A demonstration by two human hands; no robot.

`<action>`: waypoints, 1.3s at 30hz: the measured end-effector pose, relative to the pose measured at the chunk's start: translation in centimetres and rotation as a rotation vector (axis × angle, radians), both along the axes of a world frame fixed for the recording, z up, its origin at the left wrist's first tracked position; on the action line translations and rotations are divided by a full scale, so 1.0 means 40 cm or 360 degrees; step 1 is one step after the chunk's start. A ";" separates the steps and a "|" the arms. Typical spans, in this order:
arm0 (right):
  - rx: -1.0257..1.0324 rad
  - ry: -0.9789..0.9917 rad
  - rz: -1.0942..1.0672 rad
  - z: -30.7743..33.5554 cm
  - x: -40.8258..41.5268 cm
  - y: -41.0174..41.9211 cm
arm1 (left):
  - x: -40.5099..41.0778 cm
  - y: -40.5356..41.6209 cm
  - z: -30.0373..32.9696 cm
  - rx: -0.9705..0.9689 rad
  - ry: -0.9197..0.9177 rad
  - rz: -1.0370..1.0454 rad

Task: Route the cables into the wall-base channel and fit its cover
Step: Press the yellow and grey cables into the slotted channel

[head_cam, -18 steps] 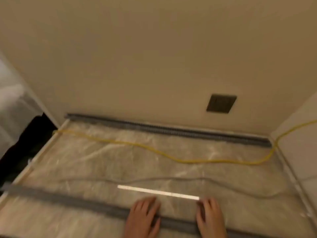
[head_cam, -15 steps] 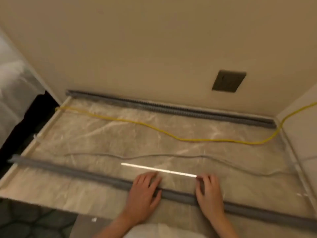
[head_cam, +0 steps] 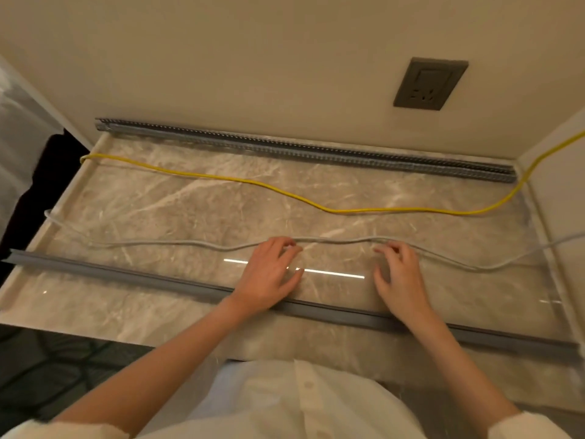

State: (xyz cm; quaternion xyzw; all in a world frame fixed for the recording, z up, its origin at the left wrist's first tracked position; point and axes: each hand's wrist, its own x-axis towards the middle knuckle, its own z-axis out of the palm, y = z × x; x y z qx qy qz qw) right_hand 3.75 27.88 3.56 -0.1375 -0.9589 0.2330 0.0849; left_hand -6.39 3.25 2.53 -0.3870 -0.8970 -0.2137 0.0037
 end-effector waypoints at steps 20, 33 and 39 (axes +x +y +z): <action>0.0371 -0.0021 0.0124 0.009 -0.173 0.178 | -0.275 -0.101 0.039 -0.0487 0.0247 0.0106; 0.0290 -0.0203 0.0542 0.002 -0.374 -0.059 | -0.414 -0.093 0.021 -0.0177 -0.0090 0.0454; 0.0186 -0.0168 0.0605 -0.029 -0.469 -0.212 | -0.428 -0.190 0.025 -0.0289 -0.0117 0.0452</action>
